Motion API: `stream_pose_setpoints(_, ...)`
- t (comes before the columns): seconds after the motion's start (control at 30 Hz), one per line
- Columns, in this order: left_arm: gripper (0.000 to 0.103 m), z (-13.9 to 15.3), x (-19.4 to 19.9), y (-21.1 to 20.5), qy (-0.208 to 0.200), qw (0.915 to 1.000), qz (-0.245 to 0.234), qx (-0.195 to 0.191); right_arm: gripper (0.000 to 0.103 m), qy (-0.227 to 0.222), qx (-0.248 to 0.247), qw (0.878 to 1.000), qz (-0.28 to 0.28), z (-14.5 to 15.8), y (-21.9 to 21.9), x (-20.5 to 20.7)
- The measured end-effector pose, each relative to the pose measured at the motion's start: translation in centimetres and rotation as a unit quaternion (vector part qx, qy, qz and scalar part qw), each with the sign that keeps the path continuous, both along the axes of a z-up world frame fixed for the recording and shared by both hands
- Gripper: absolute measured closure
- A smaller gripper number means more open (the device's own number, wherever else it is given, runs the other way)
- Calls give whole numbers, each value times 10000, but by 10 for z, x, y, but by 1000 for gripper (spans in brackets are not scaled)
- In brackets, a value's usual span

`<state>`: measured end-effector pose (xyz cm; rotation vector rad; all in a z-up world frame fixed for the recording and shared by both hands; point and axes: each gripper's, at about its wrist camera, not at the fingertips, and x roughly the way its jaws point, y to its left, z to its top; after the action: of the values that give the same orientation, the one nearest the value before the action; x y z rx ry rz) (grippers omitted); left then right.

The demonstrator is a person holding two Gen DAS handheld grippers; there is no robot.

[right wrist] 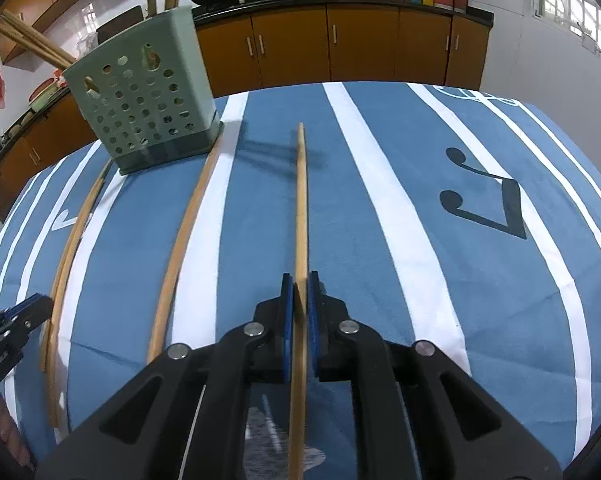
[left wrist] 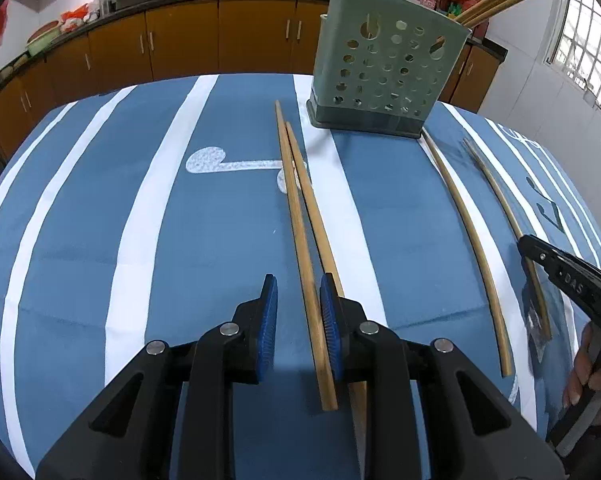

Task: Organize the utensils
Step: 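Grasp a chopstick with the right tool while the left tool grasps another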

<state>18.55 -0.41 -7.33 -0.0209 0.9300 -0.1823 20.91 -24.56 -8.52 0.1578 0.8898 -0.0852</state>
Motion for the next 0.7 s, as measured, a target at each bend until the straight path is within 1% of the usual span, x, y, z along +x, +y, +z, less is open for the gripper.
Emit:
stream_pose_setpoints(0.07,80,0,3,-4,-29,10000,35,88,91,-7,-41,10000,22,0,2,0)
stream_pose_setpoints(0.1,82,-1,4,-5,-52,9999,54,148,91,-8,-51,10000,27,0,2,0)
stream_pose_setpoints(0.13,86,-1,5,-7,-90,9996,85,243,91,-7,-62,10000,34,0,3,0)
stream_pose_setpoints(0.17,89,-2,6,-9,-126,9993,114,324,91,-8,-71,10000,42,0,3,0)
stream_pose_setpoints(0.2,93,-2,6,-8,-145,9991,134,365,91,-7,-96,9999,62,0,3,0)
stream_pose_setpoints(0.23,96,-2,8,-7,-160,9989,159,403,92,-9,-125,9999,73,0,4,1)
stream_pose_setpoints(0.37,96,-2,14,9,-143,9985,328,418,94,-17,-168,9998,146,0,7,3)
stream_pose_setpoints(0.5,96,0,22,34,-98,9978,557,354,95,-1,-195,9995,252,0,10,10)
stream_pose_setpoints(0.53,96,0,25,43,-91,9978,589,278,95,-4,-212,9995,247,0,10,12)
stream_pose_setpoints(0.7,95,0,32,62,-119,9981,591,128,95,-28,-287,9996,48,0,-1,24)
